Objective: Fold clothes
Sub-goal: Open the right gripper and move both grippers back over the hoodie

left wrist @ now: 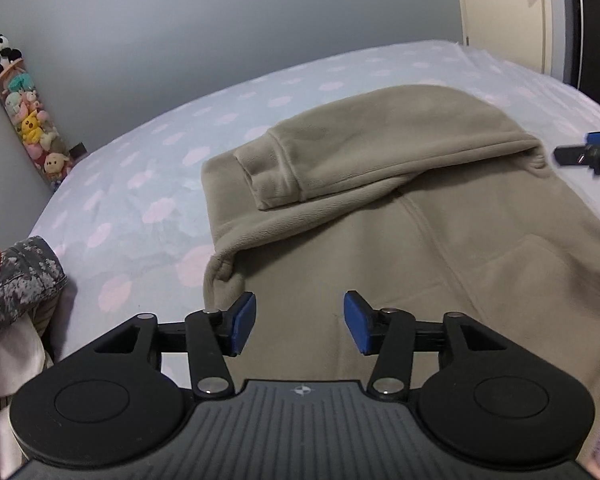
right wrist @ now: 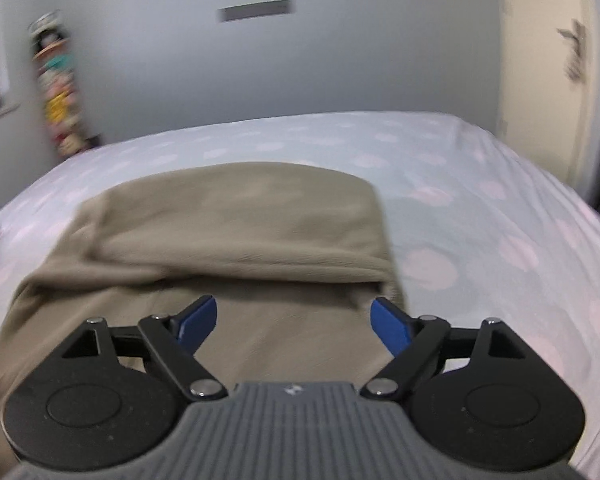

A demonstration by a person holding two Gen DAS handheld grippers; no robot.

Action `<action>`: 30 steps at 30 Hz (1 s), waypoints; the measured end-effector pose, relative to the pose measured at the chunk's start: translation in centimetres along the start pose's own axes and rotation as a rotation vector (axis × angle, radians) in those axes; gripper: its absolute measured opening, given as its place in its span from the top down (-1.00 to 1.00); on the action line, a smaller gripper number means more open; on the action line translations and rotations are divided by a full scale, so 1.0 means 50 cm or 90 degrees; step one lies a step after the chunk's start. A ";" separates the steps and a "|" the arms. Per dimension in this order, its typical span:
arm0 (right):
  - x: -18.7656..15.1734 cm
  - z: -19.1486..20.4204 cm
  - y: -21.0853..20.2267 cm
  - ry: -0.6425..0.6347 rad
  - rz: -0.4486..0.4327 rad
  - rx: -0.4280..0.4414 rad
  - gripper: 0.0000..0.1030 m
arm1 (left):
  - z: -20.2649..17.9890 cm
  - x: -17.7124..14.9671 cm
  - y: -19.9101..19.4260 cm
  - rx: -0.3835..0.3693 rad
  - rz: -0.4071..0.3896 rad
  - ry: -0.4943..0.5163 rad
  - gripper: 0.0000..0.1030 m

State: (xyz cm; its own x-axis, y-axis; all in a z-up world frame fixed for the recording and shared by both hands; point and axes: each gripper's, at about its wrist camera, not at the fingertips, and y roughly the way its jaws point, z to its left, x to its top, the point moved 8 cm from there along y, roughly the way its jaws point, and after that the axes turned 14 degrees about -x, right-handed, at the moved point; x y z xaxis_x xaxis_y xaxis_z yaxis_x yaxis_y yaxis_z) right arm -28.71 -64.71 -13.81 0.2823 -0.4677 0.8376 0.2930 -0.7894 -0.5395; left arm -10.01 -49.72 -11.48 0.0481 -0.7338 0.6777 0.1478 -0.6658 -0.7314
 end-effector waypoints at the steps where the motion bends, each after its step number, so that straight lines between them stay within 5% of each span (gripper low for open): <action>1: -0.004 0.020 -0.020 -0.035 -0.004 0.007 -0.74 | -0.009 -0.006 -0.011 0.001 -0.007 0.003 0.05; 7: -0.048 0.107 -0.118 -0.137 0.023 0.067 -0.94 | -0.071 -0.024 -0.080 0.031 -0.064 0.097 -0.05; 14: -0.094 0.133 -0.210 -0.150 0.031 0.086 -0.94 | -0.132 -0.077 -0.125 -0.034 -0.057 0.166 -0.12; 22: -0.140 0.136 -0.285 -0.191 0.051 0.091 -0.94 | -0.220 -0.163 -0.137 -0.088 0.007 0.314 -0.17; 30: -0.176 0.117 -0.309 -0.157 0.083 0.081 -0.94 | -0.263 -0.239 -0.128 -0.123 0.087 0.380 -0.17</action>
State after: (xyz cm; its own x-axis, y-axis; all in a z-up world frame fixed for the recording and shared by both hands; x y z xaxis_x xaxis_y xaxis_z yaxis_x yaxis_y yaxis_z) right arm -30.39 -46.09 -13.36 0.5342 -0.4382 0.7230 0.3480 -0.6654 -0.6604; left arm -24.50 -38.46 -15.91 -0.5129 -0.7258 0.4585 -0.0042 -0.5319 -0.8468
